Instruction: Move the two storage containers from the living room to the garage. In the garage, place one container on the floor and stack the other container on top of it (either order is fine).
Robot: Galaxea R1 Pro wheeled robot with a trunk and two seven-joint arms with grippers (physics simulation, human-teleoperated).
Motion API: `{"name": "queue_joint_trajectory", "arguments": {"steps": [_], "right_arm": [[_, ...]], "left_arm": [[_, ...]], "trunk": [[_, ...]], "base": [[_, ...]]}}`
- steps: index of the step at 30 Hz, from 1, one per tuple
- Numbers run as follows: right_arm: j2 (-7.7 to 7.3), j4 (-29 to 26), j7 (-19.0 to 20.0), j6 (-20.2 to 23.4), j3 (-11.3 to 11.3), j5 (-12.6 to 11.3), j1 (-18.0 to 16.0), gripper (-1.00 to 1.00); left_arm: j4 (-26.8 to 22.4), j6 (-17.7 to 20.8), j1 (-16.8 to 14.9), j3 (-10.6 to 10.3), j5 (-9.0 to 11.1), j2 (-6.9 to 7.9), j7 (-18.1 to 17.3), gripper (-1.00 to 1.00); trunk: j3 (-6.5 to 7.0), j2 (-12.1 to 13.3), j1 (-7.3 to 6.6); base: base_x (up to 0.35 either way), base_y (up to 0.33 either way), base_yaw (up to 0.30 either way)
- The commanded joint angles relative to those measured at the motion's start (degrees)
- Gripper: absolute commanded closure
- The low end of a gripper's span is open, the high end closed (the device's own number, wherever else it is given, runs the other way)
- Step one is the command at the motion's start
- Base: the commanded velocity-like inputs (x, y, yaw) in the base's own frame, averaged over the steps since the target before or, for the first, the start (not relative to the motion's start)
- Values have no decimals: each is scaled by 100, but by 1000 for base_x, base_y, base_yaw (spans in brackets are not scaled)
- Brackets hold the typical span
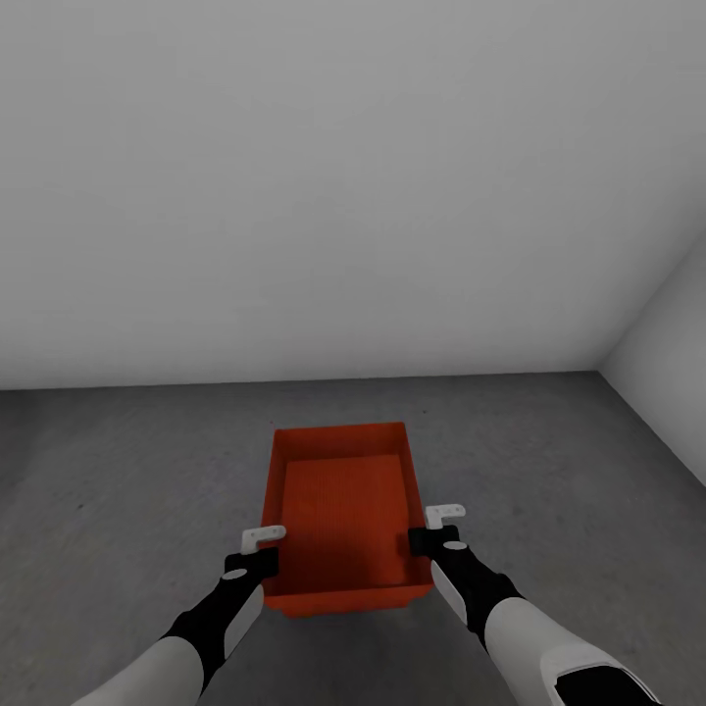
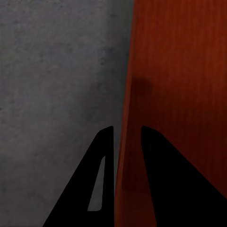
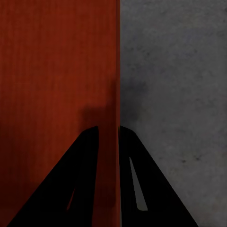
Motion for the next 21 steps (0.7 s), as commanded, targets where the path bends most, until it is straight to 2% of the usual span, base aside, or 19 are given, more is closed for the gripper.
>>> {"name": "queue_joint_trajectory", "arguments": {"steps": [1,12,21], "right_arm": [[-1,-32,-116,-260,-159,-72,-3,100],[-1,-32,-116,-260,-159,-71,-4,100],[-1,-32,-116,-260,-159,-71,-3,100]], "left_arm": [[-6,35,2,85,331,7,87,100],[4,35,2,85,324,5,93,100],[12,35,2,85,329,8,95,100]], "trunk": [[-4,-2,0],[-4,-2,0],[-4,-2,0]], "base": [[0,0,0],[1,0,0],[87,0,0]]}}
